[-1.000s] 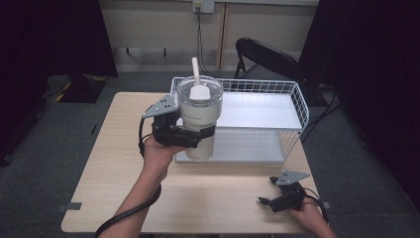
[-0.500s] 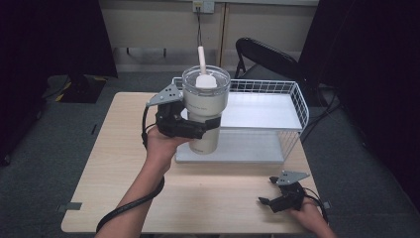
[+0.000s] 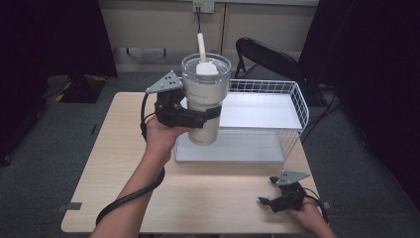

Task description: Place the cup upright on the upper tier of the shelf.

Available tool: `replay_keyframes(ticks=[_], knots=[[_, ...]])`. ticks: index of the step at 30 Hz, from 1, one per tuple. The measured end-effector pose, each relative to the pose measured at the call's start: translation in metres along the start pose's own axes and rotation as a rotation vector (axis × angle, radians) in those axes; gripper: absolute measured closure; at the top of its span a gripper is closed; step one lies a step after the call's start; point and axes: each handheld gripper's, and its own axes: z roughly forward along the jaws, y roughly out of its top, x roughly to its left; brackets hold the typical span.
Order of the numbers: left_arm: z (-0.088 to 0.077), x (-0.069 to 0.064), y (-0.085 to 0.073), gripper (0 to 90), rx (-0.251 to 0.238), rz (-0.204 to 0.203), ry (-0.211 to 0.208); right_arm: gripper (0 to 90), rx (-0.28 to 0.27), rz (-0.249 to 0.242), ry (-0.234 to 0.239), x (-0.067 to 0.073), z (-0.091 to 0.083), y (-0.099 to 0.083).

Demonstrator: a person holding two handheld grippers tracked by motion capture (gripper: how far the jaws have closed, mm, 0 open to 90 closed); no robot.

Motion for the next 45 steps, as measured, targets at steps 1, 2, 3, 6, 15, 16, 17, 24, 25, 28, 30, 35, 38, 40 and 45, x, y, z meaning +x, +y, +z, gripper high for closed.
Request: replay_keyframes(ticks=[1,2,3,6,15,16,17,24,25,28,30,35,38,40,45], knots=[[0.0,0.0,0.001,9.2,0.0,0.006,0.002,9.6,0.0,0.0,0.0,0.0,0.0,0.0],[0.0,0.0,0.002,9.2,0.002,0.008,0.005,9.6,0.0,0.0,0.0,0.0,0.0,0.0],[0.001,0.0,0.003,9.2,0.0,0.005,0.006,9.6,0.0,0.0,0.0,0.0,0.0,0.0],[0.002,0.001,0.007,9.2,-0.001,0.009,0.012,9.5,0.0,0.0,0.0,0.0,0.0,0.0],[0.005,0.005,0.018,9.2,-0.013,0.014,0.024,9.6,0.0,0.0,0.0,0.0,0.0,0.0],[0.005,0.006,0.019,9.2,-0.012,0.017,0.026,9.6,0.0,0.001,0.0,0.0,0.0,0.0],[0.006,0.006,0.02,9.2,-0.012,0.011,0.029,9.6,0.0,0.001,0.0,0.0,0.0,0.0],[0.011,0.009,0.027,9.2,-0.02,0.016,0.037,9.5,0.001,0.0,0.0,0.0,0.0,0.0],[0.011,0.01,0.029,9.2,-0.012,0.024,0.041,9.6,0.001,0.0,0.0,0.0,0.0,0.0],[0.015,0.011,0.03,9.2,-0.015,0.026,0.044,9.6,0.001,0.0,0.0,0.0,0.0,0.0],[0.018,0.013,0.031,9.2,-0.012,0.02,0.045,9.6,0.001,0.0,0.0,0.0,0.0,0.0],[0.024,0.016,0.03,9.2,-0.008,0.032,0.057,9.5,0.001,0.0,0.001,0.0,0.0,0.0],[0.027,0.018,0.03,9.2,-0.009,0.027,0.065,9.6,0.001,0.0,0.001,0.0,0.0,0.0],[0.03,0.02,0.029,9.3,-0.011,0.018,0.07,9.6,0.001,0.0,0.0,0.0,0.0,0.0],[0.036,0.024,0.028,9.2,-0.001,0.024,0.084,9.6,0.001,0.0,0.001,0.0,0.0,0.0]])
